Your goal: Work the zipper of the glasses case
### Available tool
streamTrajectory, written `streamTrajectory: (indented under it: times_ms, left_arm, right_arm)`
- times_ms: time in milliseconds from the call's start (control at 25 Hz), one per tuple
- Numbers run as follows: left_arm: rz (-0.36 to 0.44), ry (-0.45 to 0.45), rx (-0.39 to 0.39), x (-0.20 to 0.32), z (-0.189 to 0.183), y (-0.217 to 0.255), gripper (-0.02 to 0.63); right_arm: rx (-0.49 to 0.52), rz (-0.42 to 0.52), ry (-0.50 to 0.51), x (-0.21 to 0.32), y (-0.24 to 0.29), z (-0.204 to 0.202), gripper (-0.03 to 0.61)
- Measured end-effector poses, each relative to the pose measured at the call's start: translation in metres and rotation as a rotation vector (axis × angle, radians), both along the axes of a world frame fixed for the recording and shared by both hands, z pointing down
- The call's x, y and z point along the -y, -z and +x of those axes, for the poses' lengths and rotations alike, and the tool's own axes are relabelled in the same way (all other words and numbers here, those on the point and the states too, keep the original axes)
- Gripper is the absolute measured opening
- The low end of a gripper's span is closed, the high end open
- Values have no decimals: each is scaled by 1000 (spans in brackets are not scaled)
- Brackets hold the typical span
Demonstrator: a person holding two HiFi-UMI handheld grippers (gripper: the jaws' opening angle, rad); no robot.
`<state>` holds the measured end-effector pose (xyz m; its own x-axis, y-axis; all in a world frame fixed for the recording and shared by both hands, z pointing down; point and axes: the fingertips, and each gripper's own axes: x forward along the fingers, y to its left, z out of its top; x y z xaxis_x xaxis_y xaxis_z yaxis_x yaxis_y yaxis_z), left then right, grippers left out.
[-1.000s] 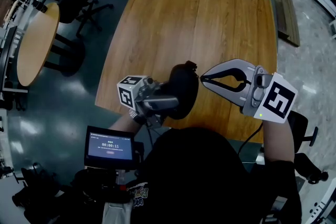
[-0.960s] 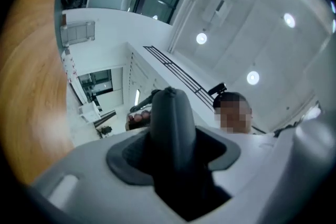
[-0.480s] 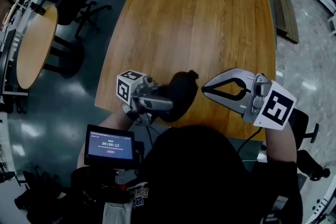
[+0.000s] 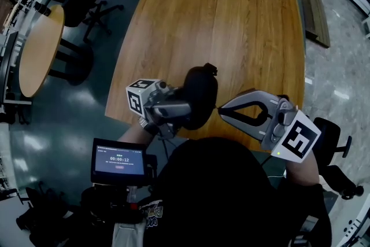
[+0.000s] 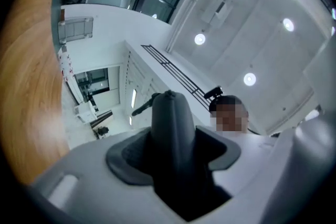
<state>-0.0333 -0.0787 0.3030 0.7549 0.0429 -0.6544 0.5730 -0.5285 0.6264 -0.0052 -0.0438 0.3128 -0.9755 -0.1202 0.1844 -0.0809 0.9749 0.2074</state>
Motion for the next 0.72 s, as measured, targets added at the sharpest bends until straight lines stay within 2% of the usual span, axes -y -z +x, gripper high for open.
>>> streamTrajectory:
  times_ms: [120, 240, 320, 400, 520, 600, 720]
  left_arm:
    - [-75, 69, -54, 19, -3, 2, 258]
    - [-205, 122, -89, 34, -3, -6, 259]
    - [-244, 107, -114, 33, -1, -8, 261]
    - [-201, 53, -108, 24, 5, -3, 260]
    - [-121, -22, -20, 14, 12, -5, 258]
    - [-96, -56, 5, 12, 11, -7, 256]
    - [-87, 8, 2, 18, 9, -4, 255]
  right_arm:
    - [-35, 38, -55, -1, -13, -4, 9]
    - [5, 8, -134, 10, -14, 1, 9]
    - [12, -11, -130, 8, -13, 5, 8]
    - [-16, 8, -85, 1, -11, 9, 6]
    - [-85, 57, -37, -9, -19, 10, 5]
    - [-77, 45, -21, -11, -20, 10, 5]
    - [-56, 34, -55, -3, -17, 10, 5]
